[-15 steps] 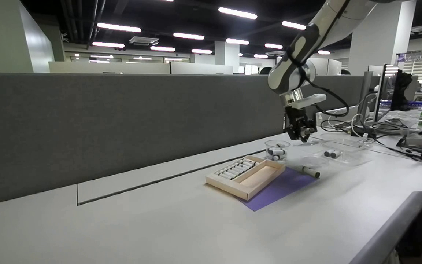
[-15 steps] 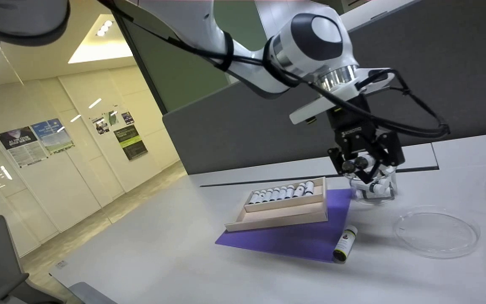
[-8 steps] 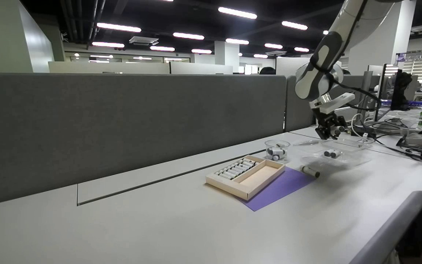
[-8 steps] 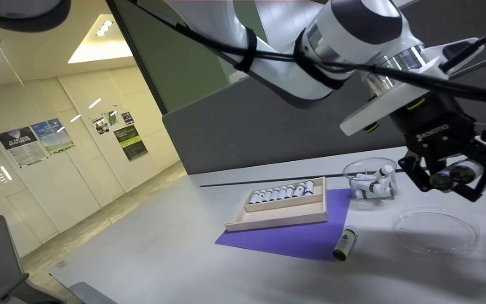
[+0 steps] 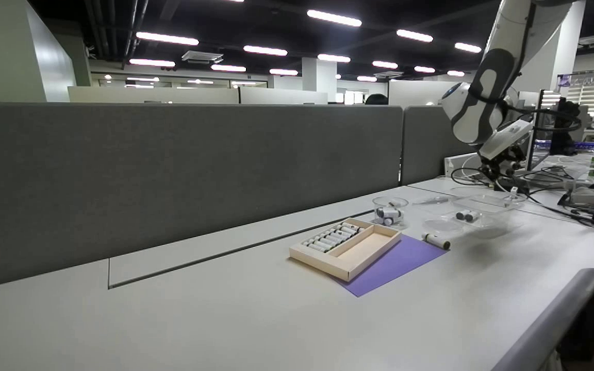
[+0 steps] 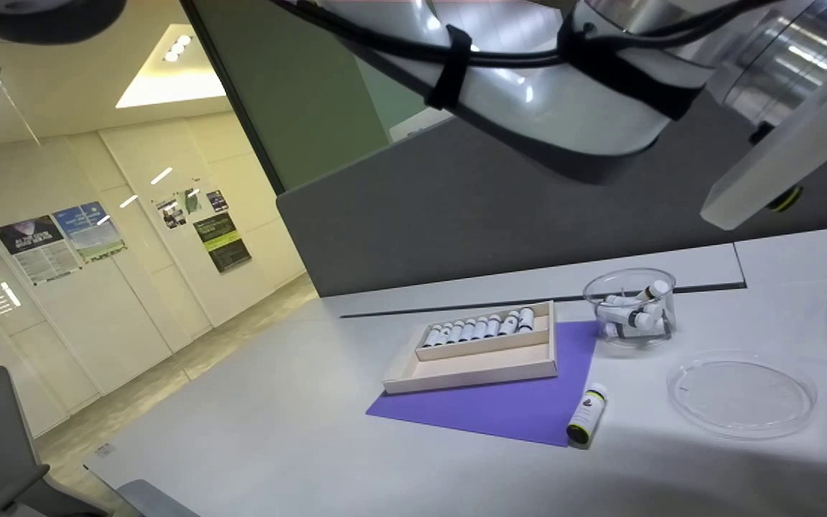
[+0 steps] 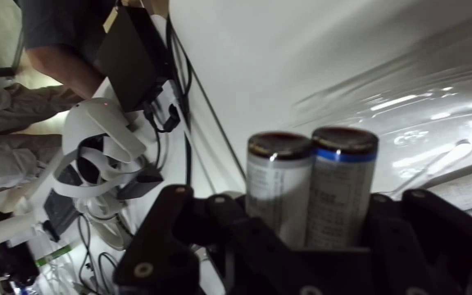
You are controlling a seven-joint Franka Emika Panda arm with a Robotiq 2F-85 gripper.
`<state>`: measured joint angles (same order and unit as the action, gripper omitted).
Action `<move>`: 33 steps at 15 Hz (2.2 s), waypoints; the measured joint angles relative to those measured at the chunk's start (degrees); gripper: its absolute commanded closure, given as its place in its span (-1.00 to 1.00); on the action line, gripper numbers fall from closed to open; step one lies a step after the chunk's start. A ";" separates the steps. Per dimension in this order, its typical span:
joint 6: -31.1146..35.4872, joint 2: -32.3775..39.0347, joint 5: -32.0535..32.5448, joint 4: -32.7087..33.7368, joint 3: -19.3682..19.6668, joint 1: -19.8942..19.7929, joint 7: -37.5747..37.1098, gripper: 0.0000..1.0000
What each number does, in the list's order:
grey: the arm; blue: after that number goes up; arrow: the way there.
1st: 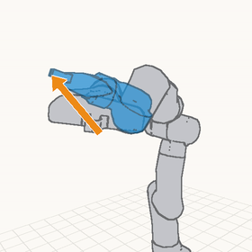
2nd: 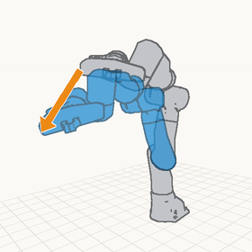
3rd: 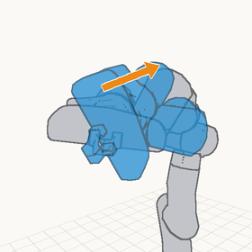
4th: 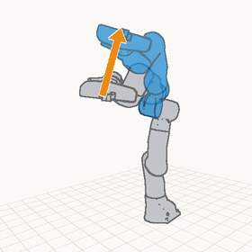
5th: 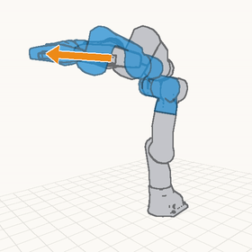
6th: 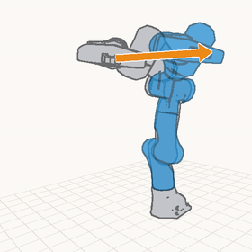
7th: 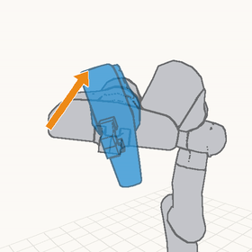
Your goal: Pick two of the white objects on the lower segment of the tray and place them in the big bowl
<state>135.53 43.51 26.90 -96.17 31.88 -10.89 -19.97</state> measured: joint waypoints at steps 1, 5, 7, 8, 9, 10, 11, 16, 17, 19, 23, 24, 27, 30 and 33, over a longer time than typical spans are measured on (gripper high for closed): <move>0.83 0.32 1.07 0.00 1.26 0.14 -2.32 1.00; 2.21 2.93 2.09 0.26 4.35 0.65 -8.20 1.00; 2.38 4.68 1.59 0.68 4.70 0.64 -9.78 1.00; 2.60 5.44 1.05 0.90 4.78 0.64 -10.52 1.00; 3.09 6.03 0.38 0.99 4.85 0.64 -11.43 1.00; 3.43 6.41 -0.58 0.99 4.93 0.63 -12.09 1.00; 3.48 6.55 -2.02 0.97 4.94 0.61 -12.43 1.00; 2.13 6.42 -5.64 0.95 4.94 0.62 -12.47 1.00; 2.11 6.42 -5.64 0.95 4.94 0.62 -12.47 1.00; 2.09 6.42 -5.66 0.95 4.94 0.62 -12.49 1.00; 2.17 6.56 -6.09 0.97 4.76 0.57 -12.35 1.00; 2.30 6.64 -6.96 1.08 4.42 0.48 -12.35 1.00; 3.92 6.99 -10.49 2.17 3.06 0.18 -12.48 1.00; 6.93 7.98 -13.53 3.69 1.88 0.23 -13.19 0.50; 9.73 9.93 -15.10 5.27 1.55 0.56 -14.85 0.20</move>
<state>145.26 53.45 11.79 -90.90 33.43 -10.33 -34.82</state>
